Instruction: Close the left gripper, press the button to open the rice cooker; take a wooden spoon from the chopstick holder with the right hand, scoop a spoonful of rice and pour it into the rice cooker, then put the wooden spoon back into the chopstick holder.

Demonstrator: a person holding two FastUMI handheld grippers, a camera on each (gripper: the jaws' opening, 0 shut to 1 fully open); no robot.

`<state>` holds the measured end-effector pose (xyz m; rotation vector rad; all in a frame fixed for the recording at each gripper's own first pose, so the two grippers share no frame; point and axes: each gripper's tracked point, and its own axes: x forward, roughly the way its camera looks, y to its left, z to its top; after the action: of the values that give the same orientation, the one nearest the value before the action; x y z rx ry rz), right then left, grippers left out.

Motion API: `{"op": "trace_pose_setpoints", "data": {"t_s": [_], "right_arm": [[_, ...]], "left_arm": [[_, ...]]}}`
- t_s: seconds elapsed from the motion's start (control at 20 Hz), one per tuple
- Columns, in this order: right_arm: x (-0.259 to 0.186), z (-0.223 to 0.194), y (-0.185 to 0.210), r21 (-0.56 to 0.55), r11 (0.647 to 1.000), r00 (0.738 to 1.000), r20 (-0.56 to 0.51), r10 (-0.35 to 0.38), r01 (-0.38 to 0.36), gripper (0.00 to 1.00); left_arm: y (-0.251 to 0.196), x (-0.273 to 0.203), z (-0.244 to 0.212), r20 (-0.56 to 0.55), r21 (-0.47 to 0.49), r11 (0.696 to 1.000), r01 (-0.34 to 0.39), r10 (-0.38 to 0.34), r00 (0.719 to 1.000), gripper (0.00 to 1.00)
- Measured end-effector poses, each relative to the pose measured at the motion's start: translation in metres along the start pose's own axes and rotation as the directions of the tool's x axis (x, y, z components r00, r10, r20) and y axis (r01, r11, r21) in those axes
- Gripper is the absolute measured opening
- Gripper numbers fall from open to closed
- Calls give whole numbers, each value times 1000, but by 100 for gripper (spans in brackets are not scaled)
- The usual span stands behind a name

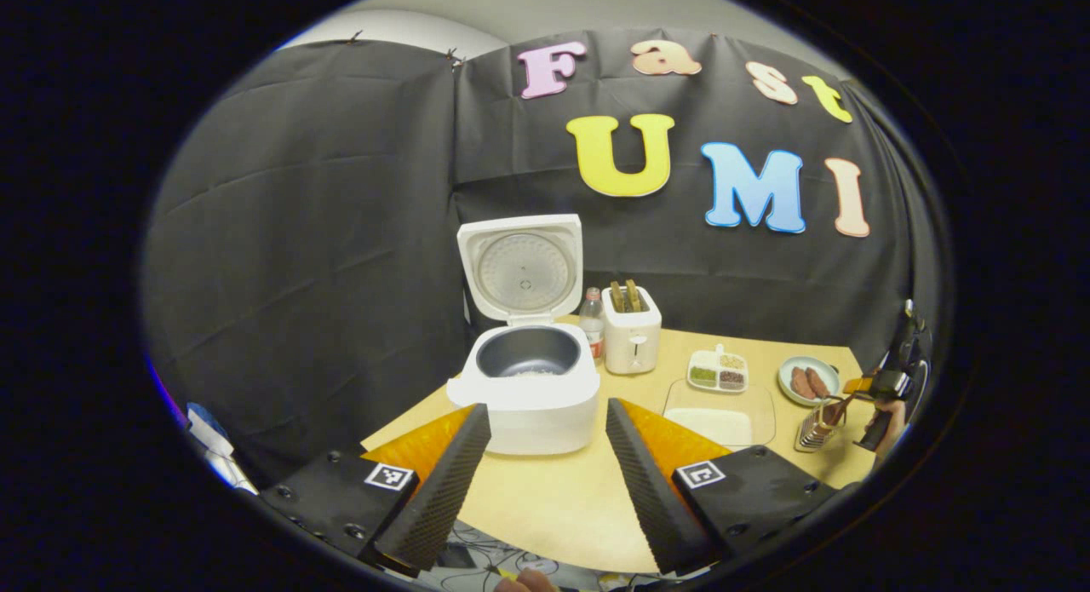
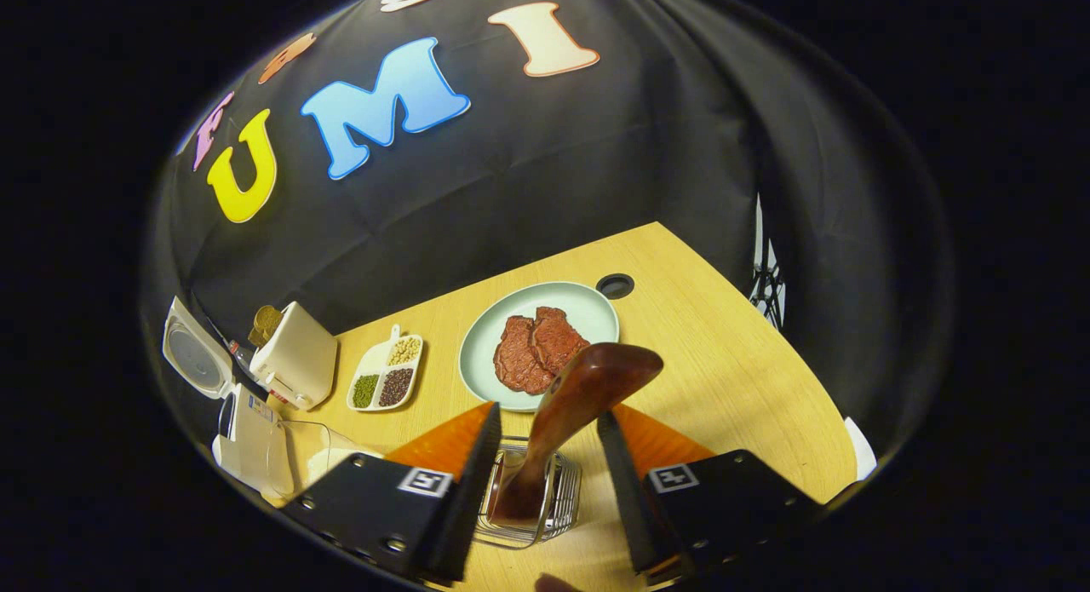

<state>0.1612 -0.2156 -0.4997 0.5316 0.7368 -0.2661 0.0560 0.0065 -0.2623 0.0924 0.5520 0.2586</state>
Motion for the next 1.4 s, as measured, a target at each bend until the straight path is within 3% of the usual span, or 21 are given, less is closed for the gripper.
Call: {"op": "trace_pose_setpoints", "data": {"t_s": [0.05,0.1,0.2,0.25,0.35,0.7,1.0,1.2,1.4], "right_arm": [[1,-1,4,13,1000,1000,3,0,0,45],[2,-2,9,29,999,1000,-3,17,-17,31],[13,-3,13,64,997,999,-17,35,-34,30],[1,-2,14,84,995,999,-23,46,-44,17],[0,-4,16,115,992,998,-42,50,-44,12],[-38,14,28,92,994,998,19,54,-56,12],[-94,38,49,45,999,995,100,23,-28,12],[-142,45,87,14,999,988,151,32,-35,12],[-174,29,151,-65,995,981,173,90,-80,12]], "left_arm": [[1,-1,-5,-8,3,1000,-1,1,1000,96],[2,-1,-7,-16,7,1000,-3,3,1000,96],[4,-2,-8,-21,11,1000,-5,5,1000,96],[4,-2,-7,-18,10,1000,-5,6,1000,96],[4,-5,-2,-4,4,1000,3,-3,1000,96],[15,-10,-7,28,-33,999,32,-31,999,96],[45,-14,-7,62,-95,990,101,-95,993,96],[71,-19,3,110,-125,977,170,-157,981,96],[97,-25,0,141,-152,961,232,-212,967,96]]}}
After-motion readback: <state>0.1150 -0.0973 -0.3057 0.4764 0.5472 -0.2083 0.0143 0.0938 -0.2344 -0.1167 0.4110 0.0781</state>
